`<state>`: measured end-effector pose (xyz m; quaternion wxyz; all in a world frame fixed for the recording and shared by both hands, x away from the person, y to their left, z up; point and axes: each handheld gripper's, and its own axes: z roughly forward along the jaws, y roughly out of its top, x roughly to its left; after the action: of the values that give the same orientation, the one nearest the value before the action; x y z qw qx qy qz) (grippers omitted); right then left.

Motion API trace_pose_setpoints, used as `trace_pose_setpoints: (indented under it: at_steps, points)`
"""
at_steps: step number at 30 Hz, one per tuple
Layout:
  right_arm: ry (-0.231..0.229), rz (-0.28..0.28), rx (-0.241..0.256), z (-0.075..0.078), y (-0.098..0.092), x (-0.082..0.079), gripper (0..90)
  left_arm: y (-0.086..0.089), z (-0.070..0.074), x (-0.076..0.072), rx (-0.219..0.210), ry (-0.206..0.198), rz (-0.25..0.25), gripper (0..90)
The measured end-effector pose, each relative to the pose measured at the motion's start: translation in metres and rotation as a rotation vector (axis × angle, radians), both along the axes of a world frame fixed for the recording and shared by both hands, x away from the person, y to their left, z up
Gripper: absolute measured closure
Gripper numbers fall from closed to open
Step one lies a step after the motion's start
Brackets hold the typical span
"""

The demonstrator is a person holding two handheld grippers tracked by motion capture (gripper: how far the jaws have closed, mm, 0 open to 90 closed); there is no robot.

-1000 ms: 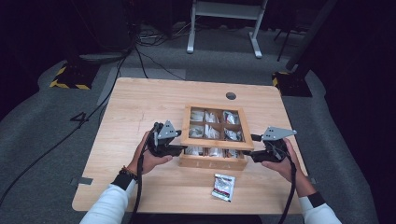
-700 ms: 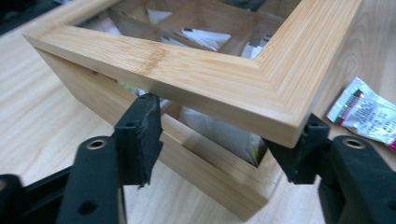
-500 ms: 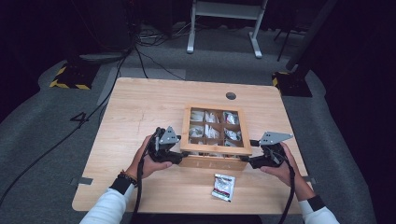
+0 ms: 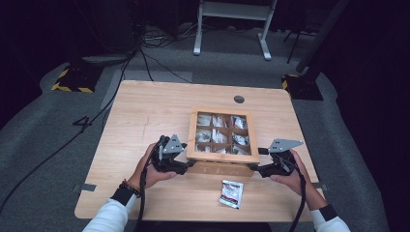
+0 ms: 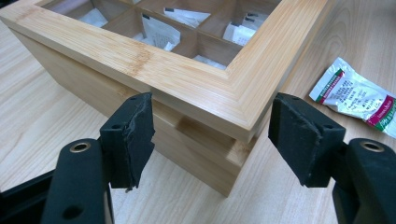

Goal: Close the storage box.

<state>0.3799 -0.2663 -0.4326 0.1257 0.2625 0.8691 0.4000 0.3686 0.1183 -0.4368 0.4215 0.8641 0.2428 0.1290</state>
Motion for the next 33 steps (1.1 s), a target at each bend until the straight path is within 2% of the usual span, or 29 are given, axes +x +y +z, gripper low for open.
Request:
trace_pose_setpoints:
  at_steps: [6,11,16,17,22,25,29,30,33]
  points:
    - [0.018,0.002,-0.02,-0.006,-0.001,-0.004,28.0,0.0,0.002,-0.004,-0.024,-0.009,-0.013,33.9]
    - [0.018,-0.006,0.026,-0.004,-0.004,-0.008,29.6,-0.002,0.0,-0.007,-0.018,-0.019,-0.015,33.7]
    - [-0.006,-0.013,0.018,-0.004,-0.003,-0.012,29.8,-0.001,0.003,-0.01,-0.029,-0.039,-0.011,39.8]
    - [-0.024,-0.014,0.042,-0.002,-0.005,-0.013,35.2,-0.002,0.003,-0.01,-0.026,-0.041,-0.003,42.4]
    - [-0.033,-0.018,0.042,-0.001,-0.004,-0.014,36.2,-0.002,0.001,-0.009,-0.015,-0.039,0.013,43.9]
    - [-0.025,-0.019,0.039,-0.002,-0.005,-0.014,35.8,-0.002,0.001,-0.009,-0.02,-0.033,0.014,43.2]
    - [-0.025,-0.02,0.029,-0.003,-0.005,-0.015,36.0,-0.003,0.0,-0.01,-0.003,-0.037,0.012,42.1]
    - [-0.028,-0.018,0.024,-0.003,-0.005,-0.016,36.7,-0.002,0.0,-0.009,-0.011,-0.024,0.007,40.6]
    - [-0.024,-0.013,0.026,-0.003,-0.006,-0.015,36.8,-0.002,-0.001,-0.01,-0.002,-0.021,0.011,39.7]
